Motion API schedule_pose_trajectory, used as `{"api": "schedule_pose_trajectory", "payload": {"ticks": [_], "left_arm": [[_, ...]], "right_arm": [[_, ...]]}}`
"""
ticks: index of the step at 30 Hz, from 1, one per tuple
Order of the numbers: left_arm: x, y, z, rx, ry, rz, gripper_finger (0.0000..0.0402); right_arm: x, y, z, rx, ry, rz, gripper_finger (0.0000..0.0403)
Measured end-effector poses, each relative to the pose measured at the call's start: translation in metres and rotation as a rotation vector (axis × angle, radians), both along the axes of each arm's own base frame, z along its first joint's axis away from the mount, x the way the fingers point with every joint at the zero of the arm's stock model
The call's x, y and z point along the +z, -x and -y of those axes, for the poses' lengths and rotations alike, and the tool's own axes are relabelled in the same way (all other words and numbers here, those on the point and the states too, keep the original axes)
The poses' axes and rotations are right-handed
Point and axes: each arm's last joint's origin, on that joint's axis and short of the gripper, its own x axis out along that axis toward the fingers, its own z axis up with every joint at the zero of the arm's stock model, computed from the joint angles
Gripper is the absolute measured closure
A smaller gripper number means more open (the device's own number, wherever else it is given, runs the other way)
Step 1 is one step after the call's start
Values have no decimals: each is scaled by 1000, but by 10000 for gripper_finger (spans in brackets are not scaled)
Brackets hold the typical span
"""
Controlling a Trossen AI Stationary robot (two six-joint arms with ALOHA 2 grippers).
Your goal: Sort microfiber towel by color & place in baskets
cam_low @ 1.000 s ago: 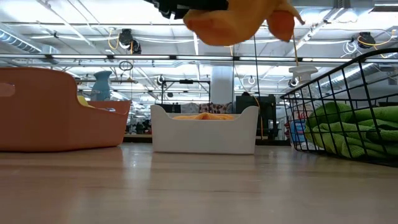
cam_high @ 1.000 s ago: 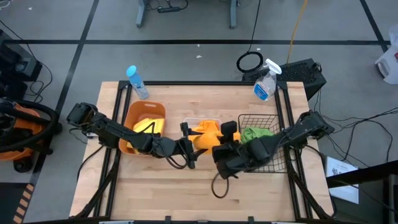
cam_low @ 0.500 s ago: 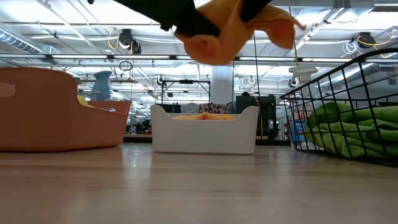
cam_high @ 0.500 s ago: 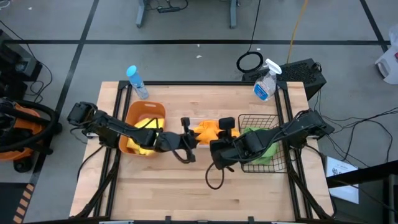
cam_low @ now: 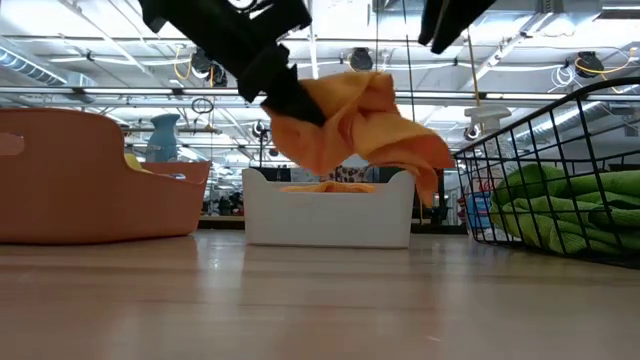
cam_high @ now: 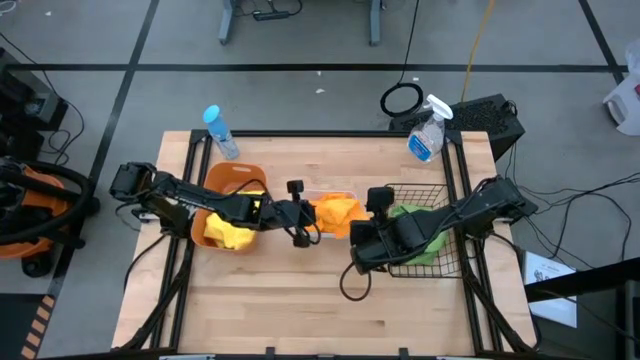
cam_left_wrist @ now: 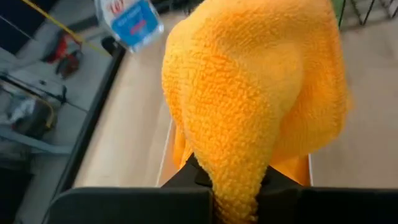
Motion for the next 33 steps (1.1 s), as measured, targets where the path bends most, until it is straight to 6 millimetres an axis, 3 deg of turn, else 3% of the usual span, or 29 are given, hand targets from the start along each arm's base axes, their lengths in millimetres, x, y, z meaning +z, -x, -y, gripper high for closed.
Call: {"api": "schedule_pose_trajectory", "payload": {"ticks": [5,14,22,27,33], "left_arm": [[-4,7,-9,84,31,-66,387],[22,31,0,25,58,-73,381],[14,42,-4,77,76,-197,379],[20,39,-7,99,63,-163,378],[44,32,-6,85,40,-128,378]], "right_arm": [[5,13,-1,-54,63,5,141],[31,38,-10,-63,71,176,162],[33,37,-14,-74,137,282,171],[12,27,-17,-52,145,294,180],[-19,28,-17,-55,193,244,198]]}}
